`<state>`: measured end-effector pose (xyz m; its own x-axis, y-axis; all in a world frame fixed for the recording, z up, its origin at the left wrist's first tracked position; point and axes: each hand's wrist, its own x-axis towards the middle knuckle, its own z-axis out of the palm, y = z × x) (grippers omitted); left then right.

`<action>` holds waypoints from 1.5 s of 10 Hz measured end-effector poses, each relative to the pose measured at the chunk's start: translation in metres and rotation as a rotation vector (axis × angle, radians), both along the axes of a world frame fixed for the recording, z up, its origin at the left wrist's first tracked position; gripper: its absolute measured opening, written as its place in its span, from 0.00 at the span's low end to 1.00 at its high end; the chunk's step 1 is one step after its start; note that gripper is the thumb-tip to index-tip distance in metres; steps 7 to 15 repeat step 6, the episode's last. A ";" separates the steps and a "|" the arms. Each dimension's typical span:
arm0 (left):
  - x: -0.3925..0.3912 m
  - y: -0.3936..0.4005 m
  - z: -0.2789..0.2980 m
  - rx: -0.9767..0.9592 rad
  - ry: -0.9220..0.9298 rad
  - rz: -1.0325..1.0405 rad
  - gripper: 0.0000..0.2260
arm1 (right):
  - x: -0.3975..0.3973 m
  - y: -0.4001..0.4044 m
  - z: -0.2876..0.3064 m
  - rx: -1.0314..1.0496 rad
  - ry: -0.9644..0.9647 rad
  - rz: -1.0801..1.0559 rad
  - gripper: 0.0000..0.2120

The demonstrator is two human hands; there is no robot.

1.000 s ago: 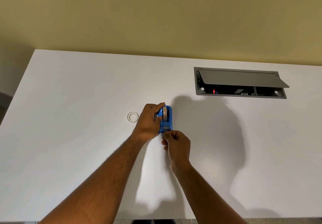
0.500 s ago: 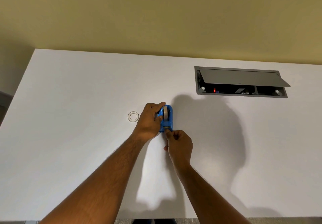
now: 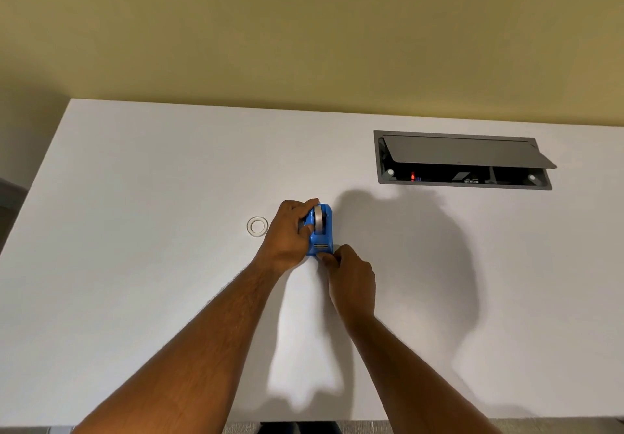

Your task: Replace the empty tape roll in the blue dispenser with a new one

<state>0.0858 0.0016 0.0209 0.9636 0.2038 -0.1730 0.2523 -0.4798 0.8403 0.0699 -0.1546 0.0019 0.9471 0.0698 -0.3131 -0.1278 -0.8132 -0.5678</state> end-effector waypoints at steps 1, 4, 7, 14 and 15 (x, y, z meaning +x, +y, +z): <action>0.000 0.001 0.002 0.007 0.017 -0.012 0.23 | 0.003 0.001 0.001 -0.064 -0.003 0.048 0.14; -0.042 -0.007 -0.004 0.140 -0.144 -0.025 0.25 | -0.009 -0.014 0.010 -0.163 -0.213 0.166 0.09; -0.086 -0.024 -0.028 0.441 -0.198 0.006 0.23 | -0.016 -0.040 0.001 -0.285 -0.294 0.386 0.31; -0.086 -0.024 -0.028 0.441 -0.198 0.006 0.23 | -0.016 -0.040 0.001 -0.285 -0.294 0.386 0.31; -0.086 -0.024 -0.028 0.441 -0.198 0.006 0.23 | -0.016 -0.040 0.001 -0.285 -0.294 0.386 0.31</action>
